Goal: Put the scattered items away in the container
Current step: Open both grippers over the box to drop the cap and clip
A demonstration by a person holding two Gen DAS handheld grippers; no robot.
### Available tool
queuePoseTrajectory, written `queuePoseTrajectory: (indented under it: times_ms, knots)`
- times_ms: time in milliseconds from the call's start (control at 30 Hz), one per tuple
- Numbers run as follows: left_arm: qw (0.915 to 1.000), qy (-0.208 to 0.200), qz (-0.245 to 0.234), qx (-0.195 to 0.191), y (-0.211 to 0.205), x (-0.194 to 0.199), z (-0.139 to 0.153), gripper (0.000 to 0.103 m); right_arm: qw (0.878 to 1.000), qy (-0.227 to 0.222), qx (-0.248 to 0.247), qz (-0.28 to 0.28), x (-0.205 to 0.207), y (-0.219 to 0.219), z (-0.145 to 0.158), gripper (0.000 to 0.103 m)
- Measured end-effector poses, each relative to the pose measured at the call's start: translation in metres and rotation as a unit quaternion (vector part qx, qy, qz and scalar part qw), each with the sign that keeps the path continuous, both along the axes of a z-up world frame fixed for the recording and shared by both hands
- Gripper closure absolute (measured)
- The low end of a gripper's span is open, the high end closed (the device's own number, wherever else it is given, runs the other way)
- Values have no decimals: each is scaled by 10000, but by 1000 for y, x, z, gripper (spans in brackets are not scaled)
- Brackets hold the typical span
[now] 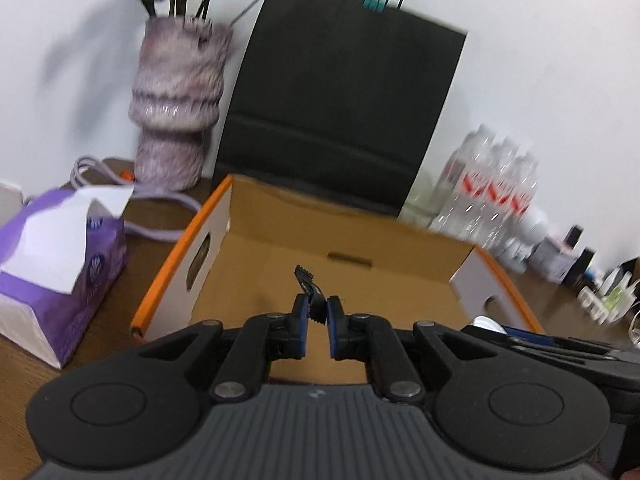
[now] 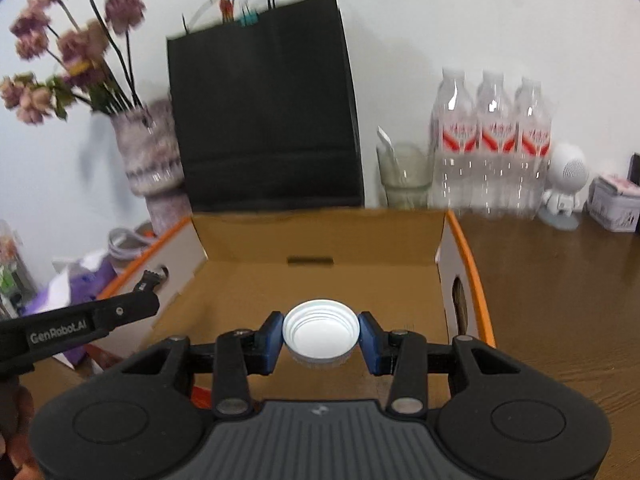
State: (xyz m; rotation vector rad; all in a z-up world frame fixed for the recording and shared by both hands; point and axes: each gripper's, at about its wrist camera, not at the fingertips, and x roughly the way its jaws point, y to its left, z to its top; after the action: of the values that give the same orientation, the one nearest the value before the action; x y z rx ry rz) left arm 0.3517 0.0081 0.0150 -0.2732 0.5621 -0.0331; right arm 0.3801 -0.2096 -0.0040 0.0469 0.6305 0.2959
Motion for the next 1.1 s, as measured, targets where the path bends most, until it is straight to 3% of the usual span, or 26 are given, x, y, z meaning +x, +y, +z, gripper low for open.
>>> queuePoseTrajectory:
  times_ms: [133, 167, 200, 267, 400, 833, 1100]
  knots:
    - [9998, 169, -37, 67, 1, 3, -7, 90, 9996, 207, -167, 135, 2, 8, -8, 63]
    - [9998, 182, -23, 78, 1, 3, -7, 83, 9993, 268, -238, 147, 2, 9, -9, 52]
    - [9998, 181, -15, 95, 2, 2, -6, 74, 9989, 334, -290, 139, 2, 11, -9, 31]
    - [9998, 141, 5, 160, 1, -1, -1, 0, 9989, 320, -304, 150, 1, 10, -6, 9]
    - [9992, -109, 39, 384, -4, -10, 13, 0, 9992, 245, -264, 144, -3, 4, 6, 0]
    - [9987, -232, 142, 435, -8, -17, 23, 0, 9995, 159, -244, 155, -10, -1, 17, 0]
    - [9976, -563, 137, 388, -10, -44, 44, 0, 9995, -104, -266, 125, -33, -2, 33, 0]
